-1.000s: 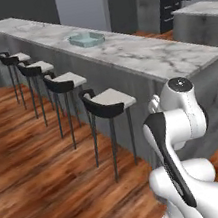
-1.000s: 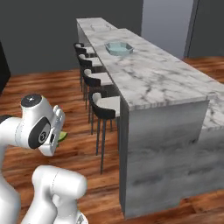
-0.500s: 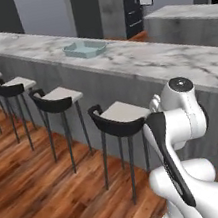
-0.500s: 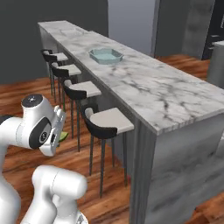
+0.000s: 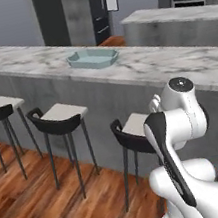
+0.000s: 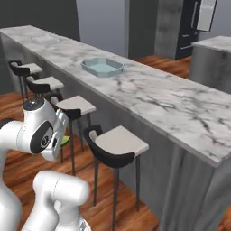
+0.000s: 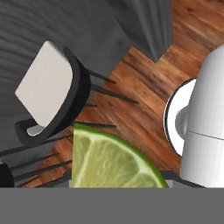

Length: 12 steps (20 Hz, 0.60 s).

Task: Place the cold items (tomato and lemon wedge) from the fridge in one tupperware on the dining counter. Place the warm items (hot dog and kebab skewer) in the stove area in another tupperware.

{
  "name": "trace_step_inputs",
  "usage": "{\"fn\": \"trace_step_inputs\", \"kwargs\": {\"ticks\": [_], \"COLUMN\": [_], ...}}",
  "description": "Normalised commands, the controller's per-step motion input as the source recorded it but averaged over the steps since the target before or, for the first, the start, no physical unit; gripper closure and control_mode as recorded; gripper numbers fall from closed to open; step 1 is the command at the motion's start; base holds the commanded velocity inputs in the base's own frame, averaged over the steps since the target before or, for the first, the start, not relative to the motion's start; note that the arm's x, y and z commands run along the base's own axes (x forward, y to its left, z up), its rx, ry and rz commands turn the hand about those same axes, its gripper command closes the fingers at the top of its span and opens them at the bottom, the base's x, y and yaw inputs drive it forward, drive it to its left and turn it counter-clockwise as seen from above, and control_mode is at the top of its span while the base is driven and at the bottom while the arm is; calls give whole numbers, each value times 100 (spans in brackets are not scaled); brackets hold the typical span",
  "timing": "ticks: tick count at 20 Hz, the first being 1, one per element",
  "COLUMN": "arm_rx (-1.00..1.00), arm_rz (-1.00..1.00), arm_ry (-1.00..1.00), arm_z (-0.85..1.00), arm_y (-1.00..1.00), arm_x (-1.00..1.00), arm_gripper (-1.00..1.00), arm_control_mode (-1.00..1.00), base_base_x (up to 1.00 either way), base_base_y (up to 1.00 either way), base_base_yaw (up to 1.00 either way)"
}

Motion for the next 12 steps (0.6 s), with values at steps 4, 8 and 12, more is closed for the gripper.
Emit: {"fn": "trace_step_inputs", "kwargs": {"ticks": [4,8,12], "arm_rx": [0,0,0], "arm_rz": [0,0,0], "arm_ry": [0,0,0], "arm_z": [0,0,0], "arm_y": [0,0,0], "arm_x": [0,0,0], "arm_gripper": [100,100,100], "arm_control_mode": [100,100,100], "base_base_x": [46,39,23], "base_base_y": [100,100,100], "base_base_yaw": [-40,-38,-33]}}
